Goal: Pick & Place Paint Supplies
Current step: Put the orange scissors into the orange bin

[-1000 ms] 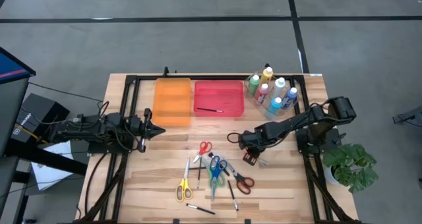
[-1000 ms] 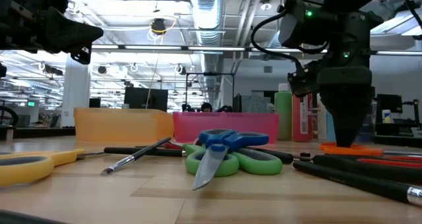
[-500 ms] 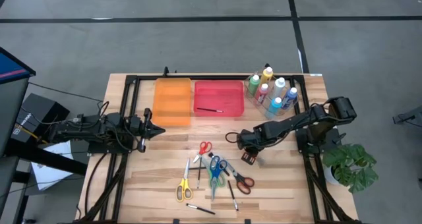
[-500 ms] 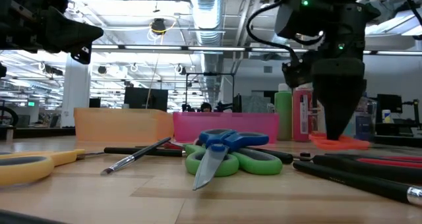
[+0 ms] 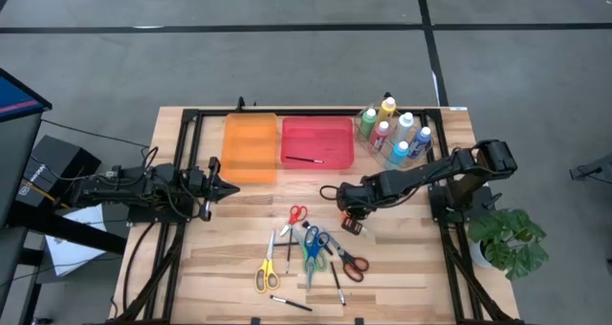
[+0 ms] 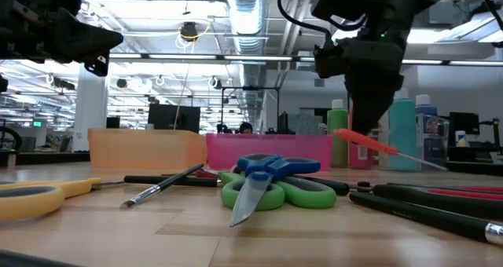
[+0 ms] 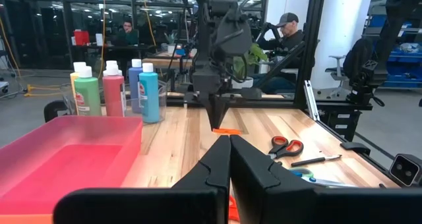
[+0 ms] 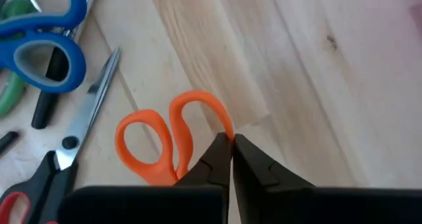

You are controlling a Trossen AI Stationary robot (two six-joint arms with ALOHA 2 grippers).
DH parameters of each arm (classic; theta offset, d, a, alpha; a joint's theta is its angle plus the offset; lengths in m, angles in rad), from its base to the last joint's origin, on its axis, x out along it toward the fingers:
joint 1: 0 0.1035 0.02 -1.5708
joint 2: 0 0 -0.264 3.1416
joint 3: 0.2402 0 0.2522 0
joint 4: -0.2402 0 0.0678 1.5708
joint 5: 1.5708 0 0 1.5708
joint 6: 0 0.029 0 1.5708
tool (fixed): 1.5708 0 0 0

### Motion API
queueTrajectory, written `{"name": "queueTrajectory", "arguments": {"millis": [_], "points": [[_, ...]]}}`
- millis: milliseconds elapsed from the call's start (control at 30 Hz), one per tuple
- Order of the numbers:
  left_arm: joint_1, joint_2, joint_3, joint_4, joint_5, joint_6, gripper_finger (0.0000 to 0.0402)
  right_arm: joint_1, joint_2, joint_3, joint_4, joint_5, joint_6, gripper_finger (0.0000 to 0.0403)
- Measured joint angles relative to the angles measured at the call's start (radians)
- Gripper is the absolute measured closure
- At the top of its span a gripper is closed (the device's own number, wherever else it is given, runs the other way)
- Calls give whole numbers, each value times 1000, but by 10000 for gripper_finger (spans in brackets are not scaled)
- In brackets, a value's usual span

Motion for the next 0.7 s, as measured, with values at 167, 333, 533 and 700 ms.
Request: {"name": "queueTrajectory", "arguments": {"millis": [167, 333, 533, 700], "points": [[0, 0, 0, 0, 0, 0, 399, 0, -1, 3, 0, 19, -10, 402], [0, 0, 0, 0, 0, 0, 399, 0, -1, 3, 4, 40, -19, 402], [0, 0, 0, -1, 0, 0, 399, -1, -1, 4, 49, 48, -44, 402], [0, 0, 0, -1, 0, 0, 399, -22, -2, 5, 169, 52, -101, 402]]}}
